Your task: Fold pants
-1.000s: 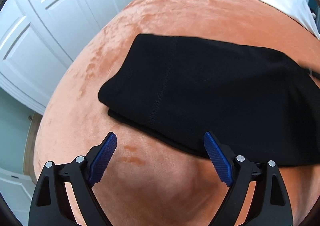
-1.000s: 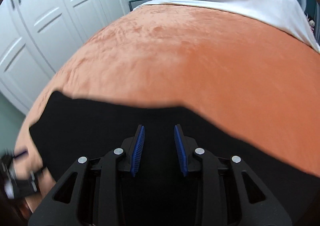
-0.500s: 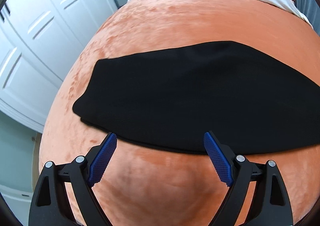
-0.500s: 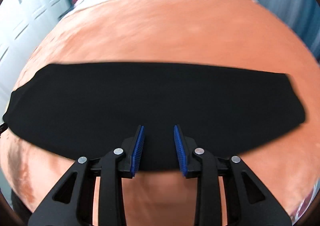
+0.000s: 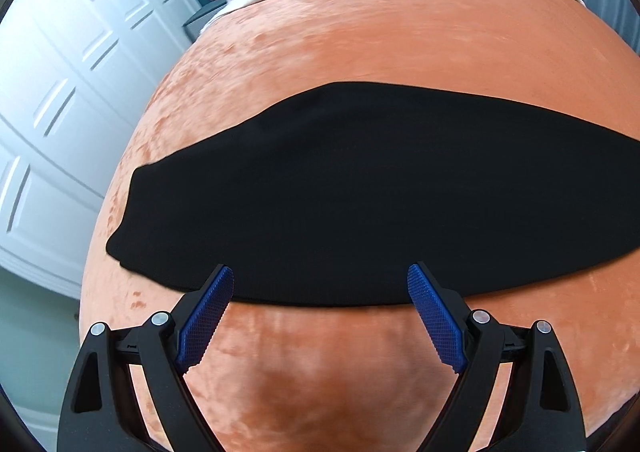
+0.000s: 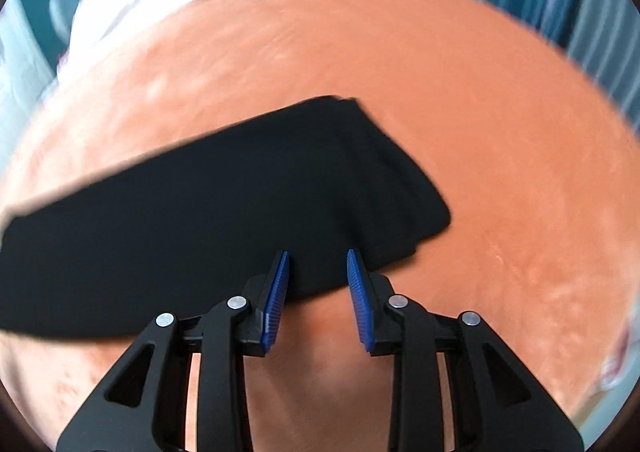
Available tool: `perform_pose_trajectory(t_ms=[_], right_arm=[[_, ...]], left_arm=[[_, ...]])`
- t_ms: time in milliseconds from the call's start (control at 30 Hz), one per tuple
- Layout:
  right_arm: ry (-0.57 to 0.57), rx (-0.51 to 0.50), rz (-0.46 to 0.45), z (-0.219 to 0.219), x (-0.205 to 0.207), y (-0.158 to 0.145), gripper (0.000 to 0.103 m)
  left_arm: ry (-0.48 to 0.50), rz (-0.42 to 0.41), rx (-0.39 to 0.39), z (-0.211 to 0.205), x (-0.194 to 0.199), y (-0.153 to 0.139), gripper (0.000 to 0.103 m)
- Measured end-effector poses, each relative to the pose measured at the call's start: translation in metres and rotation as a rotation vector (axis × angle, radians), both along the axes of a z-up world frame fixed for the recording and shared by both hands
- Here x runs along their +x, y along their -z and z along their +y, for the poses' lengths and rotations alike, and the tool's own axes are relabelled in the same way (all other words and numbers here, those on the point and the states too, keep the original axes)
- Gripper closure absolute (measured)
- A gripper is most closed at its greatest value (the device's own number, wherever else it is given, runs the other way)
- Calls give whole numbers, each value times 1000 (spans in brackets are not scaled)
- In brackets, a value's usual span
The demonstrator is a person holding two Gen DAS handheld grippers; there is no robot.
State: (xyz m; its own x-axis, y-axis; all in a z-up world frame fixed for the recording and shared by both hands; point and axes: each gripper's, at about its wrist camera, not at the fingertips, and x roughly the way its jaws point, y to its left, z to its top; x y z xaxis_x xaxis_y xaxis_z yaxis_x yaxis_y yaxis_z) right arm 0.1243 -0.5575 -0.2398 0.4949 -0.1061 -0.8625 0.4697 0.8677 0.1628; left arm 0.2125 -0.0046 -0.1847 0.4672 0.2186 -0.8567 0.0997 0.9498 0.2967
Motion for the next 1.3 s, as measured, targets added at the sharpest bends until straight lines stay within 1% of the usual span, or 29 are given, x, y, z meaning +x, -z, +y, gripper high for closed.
perform_pose_trajectory(t_ms=[33,67,100,167,200,233,333,367,400,500,533,567,600,633,667,700,733,767,800,867,933,1067,1133,1200,1233,1267,1300], right_arm=[[48,8,-13,-8,-2,-6,89],[62,-8,-40,-9,-1,-15,88],[57,-20,-56,-8,1,-20,85],[6,-67,-60,-3,14,-30,85],[-1,-82,-60,-9,19,-32,85],[0,-92,-56,-14,25,-31,85],[-15,-127,5,-28,38,-18,83],[-31,-109,33,-30,43,-10,82],[-37,-96,40,-35,41,-4,82],[-62,-55,26,-40,39,3,74],[-73,-30,18,-41,39,4,66],[-88,-6,8,-41,39,4,56],[-102,6,2,-39,37,3,52],[-123,-2,2,-36,37,3,50],[-144,-31,10,-32,37,4,51],[-159,-45,14,-30,38,3,55],[-178,-43,13,-28,38,3,65],[-174,-46,12,-28,38,1,79],[-173,-39,9,-30,37,0,88],[-167,-27,-5,-35,32,-8,95],[-178,-68,-7,-36,28,-16,96],[-130,-96,-44,-51,19,-33,96],[-116,-111,-22,-54,22,-28,96],[-128,-116,38,-50,31,-6,95],[-143,-146,66,-43,36,4,92],[-153,-180,62,-37,38,2,88],[-151,-179,49,-36,38,-3,82]], left_arm=[[12,0,4,-6,0,0,17],[22,1,8,-12,0,1,17],[28,3,10,-14,-1,2,17],[44,9,12,-24,0,4,17],[50,9,15,-27,0,4,17],[59,6,19,-32,0,4,17],[71,-3,21,-41,-2,1,17],[74,-3,19,-44,-2,0,16],[76,-3,19,-44,-1,0,17],[78,-5,15,-43,1,-1,17],[78,-4,13,-43,2,-1,17],[77,-3,12,-44,2,-1,17],[76,-2,8,-45,2,-1,17],[76,-1,4,-46,3,-1,17],[76,0,5,-47,3,-1,17],[77,1,6,-48,3,-1,16],[78,2,6,-49,2,-1,17],[79,3,7,-50,2,-1,17],[80,6,4,-52,1,-1,17],[86,9,3,-54,0,-1,17],[96,9,10,-56,0,0,17],[99,4,18,-58,-1,1,17],[92,8,14,-56,0,1,17],[89,13,15,-56,0,3,17],[89,15,20,-56,0,4,17],[88,16,24,-56,-1,4,17],[90,17,23,-55,-1,4,17]])
